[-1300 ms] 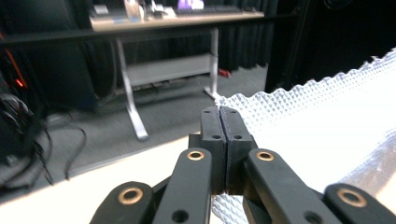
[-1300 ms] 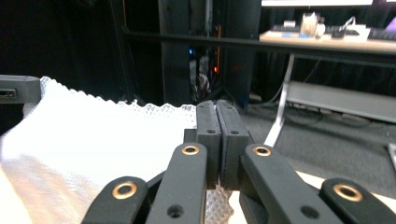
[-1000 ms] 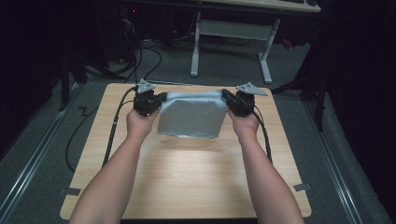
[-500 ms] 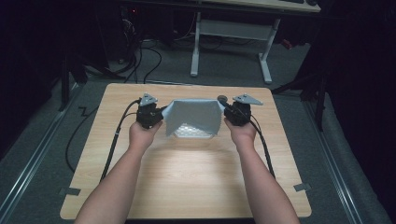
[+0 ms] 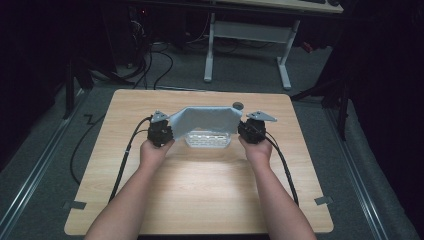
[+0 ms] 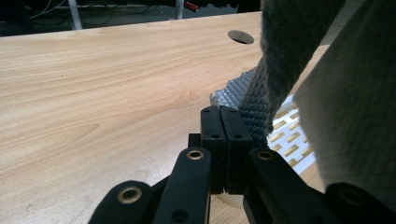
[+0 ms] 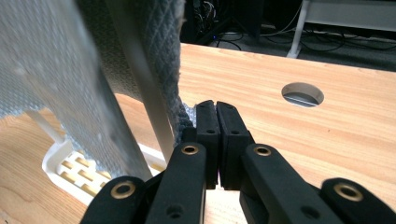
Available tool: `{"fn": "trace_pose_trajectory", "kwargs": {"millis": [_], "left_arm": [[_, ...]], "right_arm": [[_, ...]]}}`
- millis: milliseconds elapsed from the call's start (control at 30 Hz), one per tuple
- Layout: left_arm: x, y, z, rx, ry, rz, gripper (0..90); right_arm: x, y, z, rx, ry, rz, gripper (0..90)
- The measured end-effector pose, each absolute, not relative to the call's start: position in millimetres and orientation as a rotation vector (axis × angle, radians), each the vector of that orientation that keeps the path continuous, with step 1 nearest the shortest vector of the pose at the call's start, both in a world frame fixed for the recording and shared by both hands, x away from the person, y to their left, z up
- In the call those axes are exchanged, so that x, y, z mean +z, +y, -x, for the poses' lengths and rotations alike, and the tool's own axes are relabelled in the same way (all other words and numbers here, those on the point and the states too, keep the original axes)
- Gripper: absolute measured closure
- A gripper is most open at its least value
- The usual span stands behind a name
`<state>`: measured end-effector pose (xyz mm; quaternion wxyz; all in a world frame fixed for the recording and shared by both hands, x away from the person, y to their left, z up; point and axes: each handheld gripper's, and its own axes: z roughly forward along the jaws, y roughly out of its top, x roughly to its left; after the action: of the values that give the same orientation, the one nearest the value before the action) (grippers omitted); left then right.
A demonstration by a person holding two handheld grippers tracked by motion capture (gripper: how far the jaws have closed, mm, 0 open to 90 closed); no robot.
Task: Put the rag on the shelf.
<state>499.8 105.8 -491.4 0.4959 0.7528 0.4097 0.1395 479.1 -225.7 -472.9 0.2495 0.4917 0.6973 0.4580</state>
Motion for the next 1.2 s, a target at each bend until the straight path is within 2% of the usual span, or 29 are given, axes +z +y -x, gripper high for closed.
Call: {"fn": "trace_pose_trajectory", "kwargs": {"millis": [100,167,233,267,533,1000,1200], "left_arm": [[-492,106,-499,0.334,1.002,-1.814,88.3],[-491,106,-500,0.339,1.012,-1.804,81.2],[-490,108,-499,0.346,1.011,-1.798,79.1],[-489,109,-499,0.355,1.011,-1.798,74.1],[-473,128,-496,0.42,1.037,-1.763,62.5],[-459,193,-482,0.551,1.131,-1.694,59.5],[-457,211,-473,0.564,1.176,-1.656,59.1]], "right_arm": [[-478,-227,-478,1.269,1.88,-1.356,86.8],[-479,-228,-477,1.266,1.879,-1.369,81.4],[-479,-229,-477,1.262,1.876,-1.371,78.2],[-477,-230,-477,1.261,1.872,-1.365,74.9],[-463,-239,-474,1.267,1.83,-1.352,72.2],[-443,-268,-458,1.205,1.8,-1.32,67.7],[-441,-272,-448,1.197,1.767,-1.302,67.4]]}}
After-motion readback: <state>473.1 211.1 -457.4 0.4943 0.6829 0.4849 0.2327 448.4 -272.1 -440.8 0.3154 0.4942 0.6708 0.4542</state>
